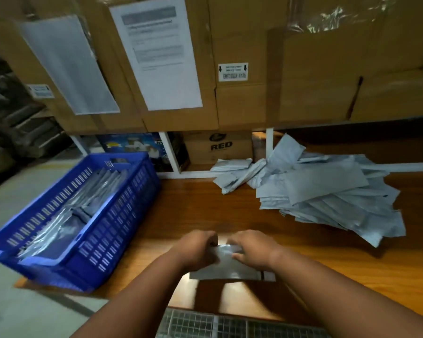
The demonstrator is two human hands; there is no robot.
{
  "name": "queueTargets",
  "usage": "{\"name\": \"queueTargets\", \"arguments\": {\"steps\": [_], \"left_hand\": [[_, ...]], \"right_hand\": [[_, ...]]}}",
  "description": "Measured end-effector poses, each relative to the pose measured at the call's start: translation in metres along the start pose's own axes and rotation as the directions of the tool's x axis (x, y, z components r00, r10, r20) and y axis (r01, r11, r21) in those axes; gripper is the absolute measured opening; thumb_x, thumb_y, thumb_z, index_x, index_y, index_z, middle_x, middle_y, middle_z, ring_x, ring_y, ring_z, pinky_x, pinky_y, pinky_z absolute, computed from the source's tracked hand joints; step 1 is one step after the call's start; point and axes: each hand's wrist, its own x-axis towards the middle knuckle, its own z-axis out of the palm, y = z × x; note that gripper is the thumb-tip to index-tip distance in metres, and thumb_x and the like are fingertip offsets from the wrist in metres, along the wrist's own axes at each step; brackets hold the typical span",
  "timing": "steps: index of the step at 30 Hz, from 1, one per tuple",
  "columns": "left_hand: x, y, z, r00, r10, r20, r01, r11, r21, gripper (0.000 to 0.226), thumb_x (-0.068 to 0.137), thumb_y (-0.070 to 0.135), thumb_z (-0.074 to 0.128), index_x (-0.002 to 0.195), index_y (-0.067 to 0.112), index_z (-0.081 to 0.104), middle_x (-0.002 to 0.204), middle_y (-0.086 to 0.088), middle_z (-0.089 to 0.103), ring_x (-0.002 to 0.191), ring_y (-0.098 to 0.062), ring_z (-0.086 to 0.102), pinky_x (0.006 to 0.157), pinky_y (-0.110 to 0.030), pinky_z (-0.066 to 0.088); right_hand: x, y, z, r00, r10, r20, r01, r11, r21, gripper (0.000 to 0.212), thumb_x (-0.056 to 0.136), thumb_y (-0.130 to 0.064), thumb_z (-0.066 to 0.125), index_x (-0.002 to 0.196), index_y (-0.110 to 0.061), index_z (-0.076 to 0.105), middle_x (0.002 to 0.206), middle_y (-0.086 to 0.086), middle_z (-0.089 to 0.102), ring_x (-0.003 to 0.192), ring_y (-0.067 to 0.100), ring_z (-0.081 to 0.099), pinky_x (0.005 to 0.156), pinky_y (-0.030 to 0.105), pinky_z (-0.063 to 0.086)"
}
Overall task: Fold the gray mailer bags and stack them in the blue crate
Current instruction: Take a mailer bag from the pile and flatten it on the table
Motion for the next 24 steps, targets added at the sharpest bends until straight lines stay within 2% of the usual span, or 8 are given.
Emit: {"name": "queueTargets", "arguments": {"steps": [1,3,6,10,14,18,22,24], "left_hand": [[-0.003,-0.004,-0.010,1.000,0.002,-0.025,-0.003,1.000,-0.005,0.031,0.085,0.043,0.084,0.107,0.034,0.063,0.103,0.013,0.064,0.092,-0.013,0.063,0.081,-0.042,0.060],[-0.014,-0.017,-0.034,0.996,0.001,-0.087,-0.002,1.000,-0.008,0.029,0.086,0.043,0.084,0.106,0.037,0.063,0.103,0.015,0.064,0.093,-0.009,0.063,0.082,-0.039,0.060],[-0.038,-0.039,-0.072,0.990,-0.030,-0.139,0.021,0.998,-0.061,0.024,0.090,0.038,0.082,0.101,0.042,0.061,0.103,0.016,0.064,0.093,-0.005,0.064,0.081,-0.030,0.059],[-0.062,-0.078,-0.118,0.974,-0.079,-0.212,0.078,0.997,-0.015,0.022,0.091,0.038,0.082,0.096,0.041,0.060,0.097,0.017,0.063,0.088,0.000,0.062,0.074,-0.023,0.050],[-0.079,-0.122,-0.159,0.932,-0.169,-0.322,0.194,0.980,0.046,0.020,0.092,0.042,0.079,0.092,0.038,0.059,0.094,0.014,0.062,0.085,-0.004,0.059,0.072,-0.030,0.050],[-0.095,-0.176,-0.192,0.869,-0.265,-0.418,0.276,0.961,-0.037,0.029,0.087,0.041,0.083,0.080,0.037,0.055,0.085,0.012,0.060,0.081,-0.013,0.061,0.068,-0.033,0.046],[-0.122,-0.230,-0.211,0.796,-0.366,-0.481,0.339,0.929,-0.147,0.029,0.088,0.041,0.083,0.077,0.031,0.058,0.080,0.010,0.060,0.078,-0.012,0.060,0.066,-0.031,0.044],[-0.140,-0.262,-0.217,0.752,-0.393,-0.529,0.375,0.915,-0.148,0.039,0.086,0.046,0.084,0.070,0.028,0.053,0.071,0.009,0.055,0.072,-0.014,0.055,0.063,-0.033,0.037]], "right_hand": [[0.007,0.001,-0.009,1.000,-0.020,-0.004,0.020,1.000,0.002,0.030,0.099,-0.044,0.069,0.128,-0.035,0.066,0.127,-0.008,0.070,0.117,0.019,0.065,0.097,0.039,0.053],[0.022,-0.003,-0.032,0.998,-0.057,-0.017,0.057,0.998,0.001,0.011,0.099,-0.040,0.070,0.108,-0.034,0.069,0.109,-0.010,0.070,0.102,0.017,0.066,0.085,0.037,0.055],[0.047,-0.019,-0.069,0.995,-0.094,-0.026,0.094,0.996,0.007,0.006,0.098,-0.037,0.071,0.094,-0.036,0.066,0.095,-0.012,0.067,0.089,0.012,0.064,0.078,0.040,0.059],[0.082,-0.053,-0.113,0.985,-0.169,-0.046,0.167,0.985,-0.037,0.010,0.100,-0.037,0.068,0.091,-0.040,0.065,0.092,-0.013,0.066,0.085,0.008,0.064,0.075,0.038,0.060],[0.122,-0.102,-0.146,0.968,-0.237,-0.089,0.219,0.961,-0.171,0.009,0.104,-0.040,0.062,0.096,-0.041,0.062,0.092,-0.011,0.064,0.085,0.007,0.062,0.076,0.034,0.057],[0.174,-0.160,-0.166,0.946,-0.292,-0.142,0.249,0.932,-0.262,0.004,0.104,-0.041,0.061,0.101,-0.040,0.063,0.091,-0.013,0.063,0.084,0.006,0.063,0.079,0.037,0.061],[0.229,-0.224,-0.182,0.927,-0.355,-0.120,0.297,0.892,-0.342,0.013,0.104,-0.042,0.058,0.091,-0.039,0.056,0.091,-0.011,0.062,0.081,0.009,0.061,0.078,0.038,0.060],[0.257,-0.258,-0.184,0.912,-0.392,-0.119,0.335,0.881,-0.334,0.018,0.103,-0.044,0.058,0.086,-0.038,0.057,0.088,-0.011,0.062,0.079,0.010,0.061,0.075,0.038,0.058]]}}
